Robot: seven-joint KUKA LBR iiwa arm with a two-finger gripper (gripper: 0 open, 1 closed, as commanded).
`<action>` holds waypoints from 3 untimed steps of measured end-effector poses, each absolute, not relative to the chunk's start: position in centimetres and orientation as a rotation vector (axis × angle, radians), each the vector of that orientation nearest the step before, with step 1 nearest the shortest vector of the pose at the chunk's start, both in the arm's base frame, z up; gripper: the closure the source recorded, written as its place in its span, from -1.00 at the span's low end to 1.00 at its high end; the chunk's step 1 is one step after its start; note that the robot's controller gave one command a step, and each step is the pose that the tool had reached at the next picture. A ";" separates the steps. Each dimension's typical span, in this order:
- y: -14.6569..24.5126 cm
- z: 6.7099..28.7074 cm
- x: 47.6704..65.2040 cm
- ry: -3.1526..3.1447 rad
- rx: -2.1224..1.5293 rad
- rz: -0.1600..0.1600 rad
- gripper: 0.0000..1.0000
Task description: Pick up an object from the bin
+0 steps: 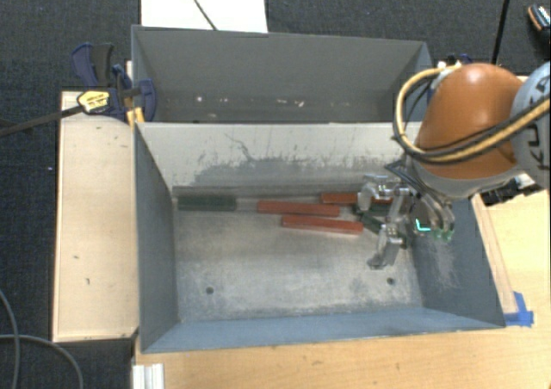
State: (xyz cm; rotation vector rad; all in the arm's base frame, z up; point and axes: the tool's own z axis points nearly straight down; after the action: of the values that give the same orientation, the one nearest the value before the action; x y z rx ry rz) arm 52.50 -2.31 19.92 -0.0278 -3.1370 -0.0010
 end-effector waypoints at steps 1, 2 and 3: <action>-10.7 6.8 56.4 -3.094 -0.526 0.001 -1.00; -11.6 10.2 56.7 -3.103 -0.533 0.000 -1.00; -12.6 10.0 56.2 -3.073 -0.657 -0.001 -1.00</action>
Offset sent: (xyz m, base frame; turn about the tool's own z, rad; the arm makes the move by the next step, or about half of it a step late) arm 0.0396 -0.0820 -0.1292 0.3173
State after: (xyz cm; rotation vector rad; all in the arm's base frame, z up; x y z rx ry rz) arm 56.19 -12.59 10.05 -0.6569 -3.0725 -0.0013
